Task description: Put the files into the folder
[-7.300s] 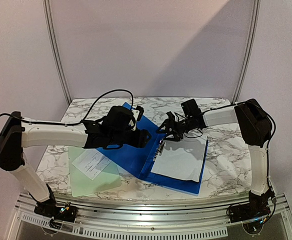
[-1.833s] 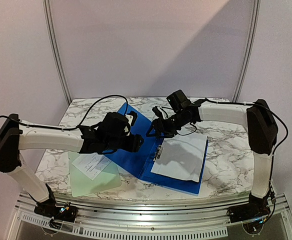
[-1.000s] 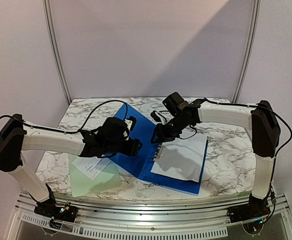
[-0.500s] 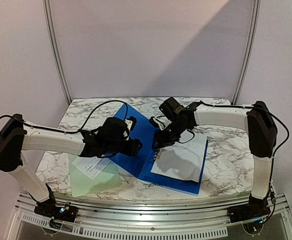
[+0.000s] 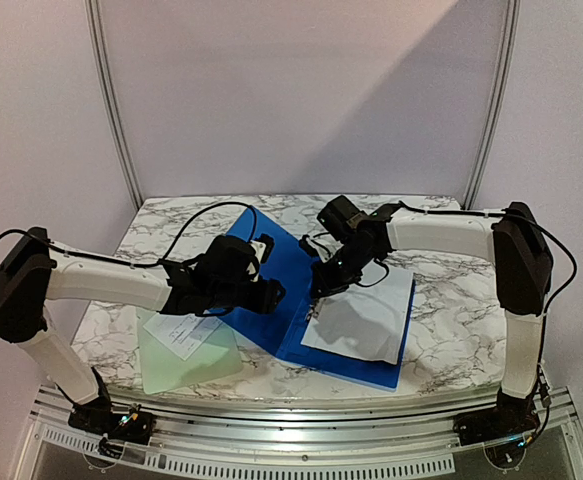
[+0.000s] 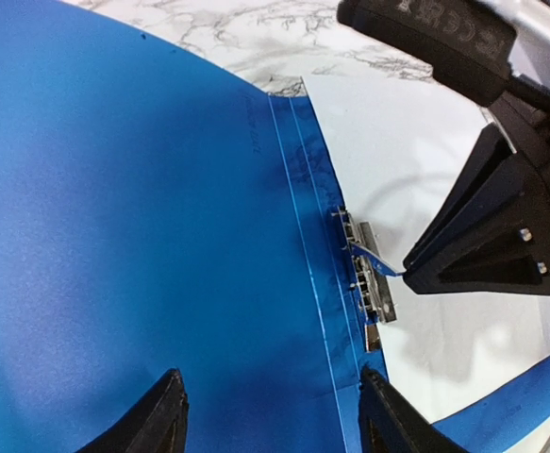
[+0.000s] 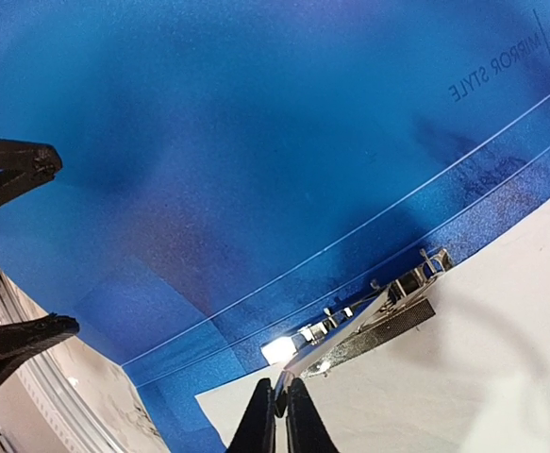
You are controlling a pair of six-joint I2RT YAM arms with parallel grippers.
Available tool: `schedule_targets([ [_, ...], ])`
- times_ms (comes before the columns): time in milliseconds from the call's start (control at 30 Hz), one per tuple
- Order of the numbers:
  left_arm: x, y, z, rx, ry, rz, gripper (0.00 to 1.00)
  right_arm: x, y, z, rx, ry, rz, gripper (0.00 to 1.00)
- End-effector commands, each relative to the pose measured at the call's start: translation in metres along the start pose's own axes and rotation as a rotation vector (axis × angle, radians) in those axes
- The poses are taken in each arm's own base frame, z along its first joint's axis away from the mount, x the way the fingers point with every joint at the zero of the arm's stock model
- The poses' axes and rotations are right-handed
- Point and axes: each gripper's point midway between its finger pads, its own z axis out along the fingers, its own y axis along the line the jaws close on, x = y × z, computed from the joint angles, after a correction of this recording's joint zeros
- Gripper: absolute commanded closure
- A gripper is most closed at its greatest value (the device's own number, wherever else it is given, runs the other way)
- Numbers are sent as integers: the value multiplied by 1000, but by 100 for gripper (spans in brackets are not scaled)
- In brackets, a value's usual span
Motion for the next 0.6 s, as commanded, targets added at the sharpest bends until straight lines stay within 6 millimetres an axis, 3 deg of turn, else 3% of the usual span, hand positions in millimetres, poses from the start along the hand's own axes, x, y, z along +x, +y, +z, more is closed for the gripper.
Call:
schedule_targets([
  [0, 0, 5, 6, -7, 3, -3, 38, 2, -3, 8, 31, 22, -22, 96],
  [433, 8, 7, 11, -17, 26, 3, 39, 0, 3, 5, 59, 71, -126, 100],
  [567, 8, 11, 4, -34, 25, 10, 39, 3, 9, 9, 63, 113, -185, 100],
])
